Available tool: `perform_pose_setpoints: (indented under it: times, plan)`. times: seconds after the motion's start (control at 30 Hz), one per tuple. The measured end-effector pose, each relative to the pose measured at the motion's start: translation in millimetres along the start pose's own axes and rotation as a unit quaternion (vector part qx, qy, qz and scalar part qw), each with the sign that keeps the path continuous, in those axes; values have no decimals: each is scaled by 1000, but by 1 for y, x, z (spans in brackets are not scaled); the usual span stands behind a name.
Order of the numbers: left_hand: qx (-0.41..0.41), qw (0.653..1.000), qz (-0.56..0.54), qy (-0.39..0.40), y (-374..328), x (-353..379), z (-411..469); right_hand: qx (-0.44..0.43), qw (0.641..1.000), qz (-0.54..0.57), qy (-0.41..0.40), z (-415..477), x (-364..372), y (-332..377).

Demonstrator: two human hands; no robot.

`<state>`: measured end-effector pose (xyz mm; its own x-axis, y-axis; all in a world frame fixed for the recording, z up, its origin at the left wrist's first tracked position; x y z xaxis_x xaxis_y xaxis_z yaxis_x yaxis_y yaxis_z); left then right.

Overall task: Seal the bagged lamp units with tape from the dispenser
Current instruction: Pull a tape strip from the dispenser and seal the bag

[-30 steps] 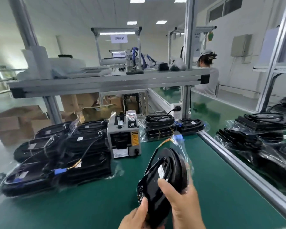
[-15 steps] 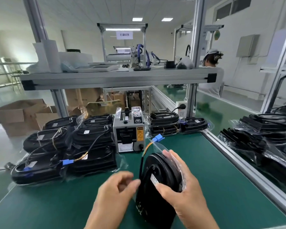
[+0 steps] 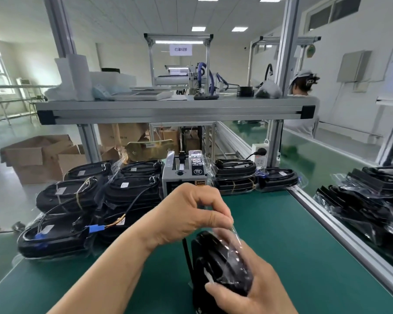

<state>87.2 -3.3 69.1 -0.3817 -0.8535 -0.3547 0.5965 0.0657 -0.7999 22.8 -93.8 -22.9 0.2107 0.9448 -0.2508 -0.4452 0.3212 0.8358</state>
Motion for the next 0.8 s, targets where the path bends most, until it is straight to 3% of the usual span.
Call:
perform_pose_setpoints:
  times: [0.03,0.1,0.17,0.27,0.33,0.43,0.63,0.73,0.8]
  plan:
    - [-10,999,-22,-21,4,-6,4,2,1000,-9,-15,1,-5,-2]
    - [-66,982,-92,-154,27,-37,13,18,998,-23,-53,4,-20,-7]
    - [-179,921,-152,-311,77,-72,12,27,995,-35,-90,7,-34,-10]
    - [-367,820,-130,-420,157,-87,-2,43,993,-15,-106,11,-42,-16]
    - [-438,768,-139,-446,194,-83,-8,53,993,-3,-110,12,-43,-19]
    - [-500,721,-180,-445,227,-72,-6,54,992,4,-114,12,-43,-22]
    - [-508,676,-282,-453,251,-63,6,37,994,-31,-95,11,-35,-23]
    - [-462,691,-266,-488,252,-67,10,37,994,-29,-99,10,-33,-23]
    - [-480,654,-266,-521,251,-68,7,39,994,-25,-104,9,-33,-23]
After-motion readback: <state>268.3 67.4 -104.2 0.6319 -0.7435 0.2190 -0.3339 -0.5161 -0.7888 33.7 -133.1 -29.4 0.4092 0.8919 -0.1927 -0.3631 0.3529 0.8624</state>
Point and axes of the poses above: each hand's wrist, its own z-axis towards the middle knuckle, its own x-axis out of the palm, y = z × x, the point moved 9 cm from there along z, towards the middle knuckle, and after that the axes turned 13 degrees about -y, right-handed, at the moved point
